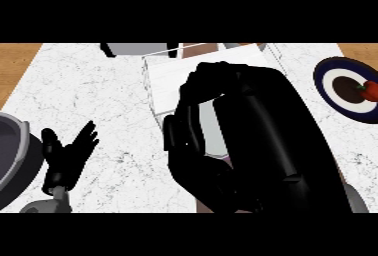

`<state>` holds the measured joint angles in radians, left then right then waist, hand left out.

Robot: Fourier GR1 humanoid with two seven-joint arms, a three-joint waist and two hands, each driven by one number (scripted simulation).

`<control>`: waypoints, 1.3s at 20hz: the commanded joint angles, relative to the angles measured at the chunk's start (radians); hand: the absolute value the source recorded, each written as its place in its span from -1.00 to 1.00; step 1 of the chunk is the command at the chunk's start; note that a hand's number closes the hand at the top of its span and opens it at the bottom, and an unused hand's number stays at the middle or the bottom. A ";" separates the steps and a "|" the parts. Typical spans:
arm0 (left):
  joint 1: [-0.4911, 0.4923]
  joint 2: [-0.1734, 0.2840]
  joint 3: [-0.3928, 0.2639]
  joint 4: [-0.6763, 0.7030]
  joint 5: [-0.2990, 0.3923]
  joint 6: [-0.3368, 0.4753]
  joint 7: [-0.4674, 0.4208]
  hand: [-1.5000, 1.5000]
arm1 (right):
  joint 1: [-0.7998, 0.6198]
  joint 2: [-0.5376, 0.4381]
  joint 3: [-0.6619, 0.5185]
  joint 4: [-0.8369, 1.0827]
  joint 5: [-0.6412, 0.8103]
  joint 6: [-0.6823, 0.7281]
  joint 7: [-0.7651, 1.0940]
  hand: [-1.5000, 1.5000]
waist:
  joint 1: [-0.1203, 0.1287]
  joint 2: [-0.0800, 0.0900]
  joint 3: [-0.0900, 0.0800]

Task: Pick the can from the tray and place it in the tiered shelf

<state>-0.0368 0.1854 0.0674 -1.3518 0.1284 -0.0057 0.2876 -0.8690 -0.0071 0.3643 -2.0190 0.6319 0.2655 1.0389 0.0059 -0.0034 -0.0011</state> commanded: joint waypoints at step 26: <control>-0.010 0.016 0.027 -0.028 -0.006 -0.025 0.025 0.00 | -0.413 -0.179 -0.356 0.884 -0.013 -0.005 -0.501 1.00 | 0.009 0.005 0.001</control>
<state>-0.0522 0.1820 0.0842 -1.3609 0.1197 -0.0167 0.3047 -1.2647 -0.1824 -0.0007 -1.2213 0.5824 0.2932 0.6051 0.0136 0.0028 -0.0005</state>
